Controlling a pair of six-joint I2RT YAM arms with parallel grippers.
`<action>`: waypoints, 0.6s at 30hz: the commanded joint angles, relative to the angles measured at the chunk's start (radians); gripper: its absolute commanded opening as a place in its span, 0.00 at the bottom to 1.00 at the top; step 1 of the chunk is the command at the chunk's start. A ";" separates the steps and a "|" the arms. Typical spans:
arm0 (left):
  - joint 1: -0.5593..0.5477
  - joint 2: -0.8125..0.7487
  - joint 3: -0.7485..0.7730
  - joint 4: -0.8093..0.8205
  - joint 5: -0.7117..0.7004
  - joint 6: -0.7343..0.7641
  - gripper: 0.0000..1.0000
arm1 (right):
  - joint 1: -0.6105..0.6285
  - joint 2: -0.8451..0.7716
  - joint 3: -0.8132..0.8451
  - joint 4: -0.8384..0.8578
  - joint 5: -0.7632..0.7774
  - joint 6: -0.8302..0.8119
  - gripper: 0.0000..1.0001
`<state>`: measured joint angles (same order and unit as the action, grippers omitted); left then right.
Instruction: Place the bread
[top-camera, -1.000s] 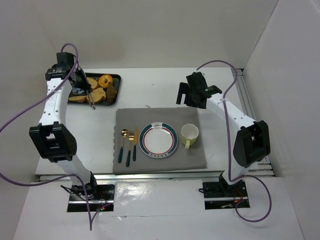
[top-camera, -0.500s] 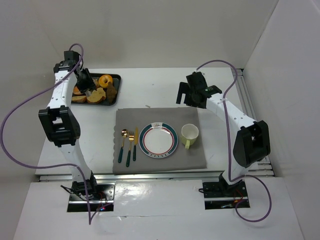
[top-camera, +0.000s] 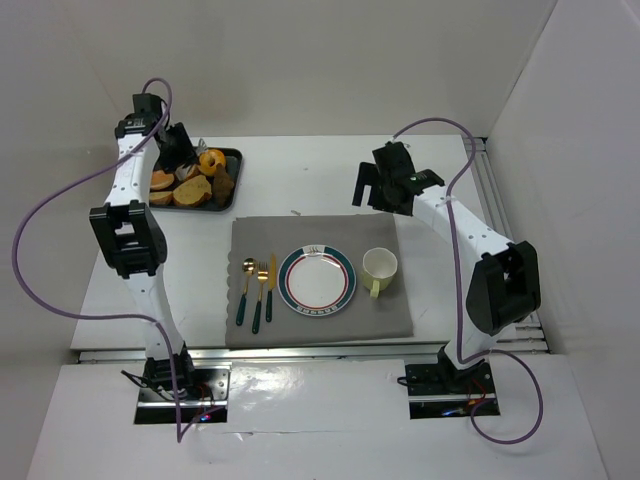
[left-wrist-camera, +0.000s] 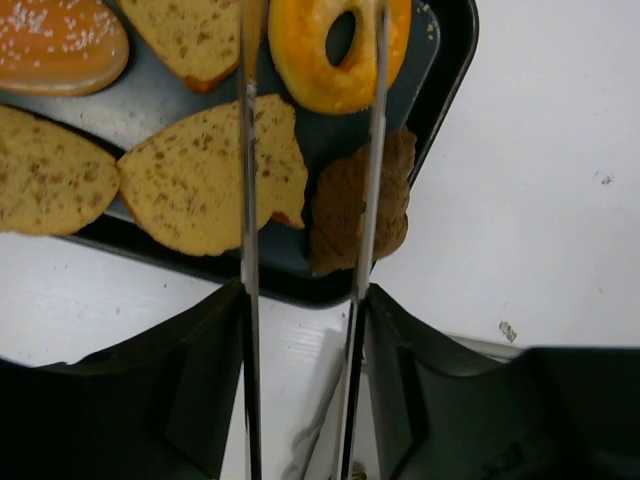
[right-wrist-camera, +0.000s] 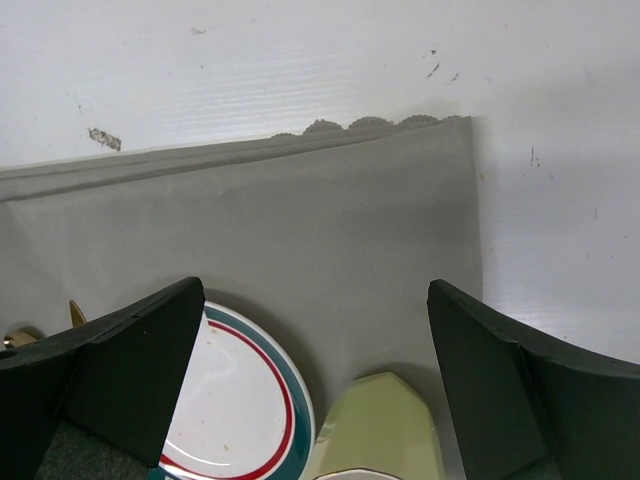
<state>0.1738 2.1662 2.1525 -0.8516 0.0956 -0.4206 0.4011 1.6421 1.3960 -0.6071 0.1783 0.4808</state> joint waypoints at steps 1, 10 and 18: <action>0.006 0.053 0.104 0.026 0.036 0.005 0.61 | -0.002 -0.002 0.044 0.001 0.024 0.007 1.00; 0.006 0.115 0.144 0.017 0.055 0.016 0.62 | -0.002 0.018 0.054 -0.008 0.024 0.007 1.00; 0.006 0.115 0.116 0.007 0.044 0.016 0.60 | -0.002 0.027 0.063 -0.008 0.024 0.016 1.00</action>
<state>0.1738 2.2784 2.2517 -0.8490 0.1291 -0.4191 0.4011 1.6669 1.4086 -0.6174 0.1871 0.4889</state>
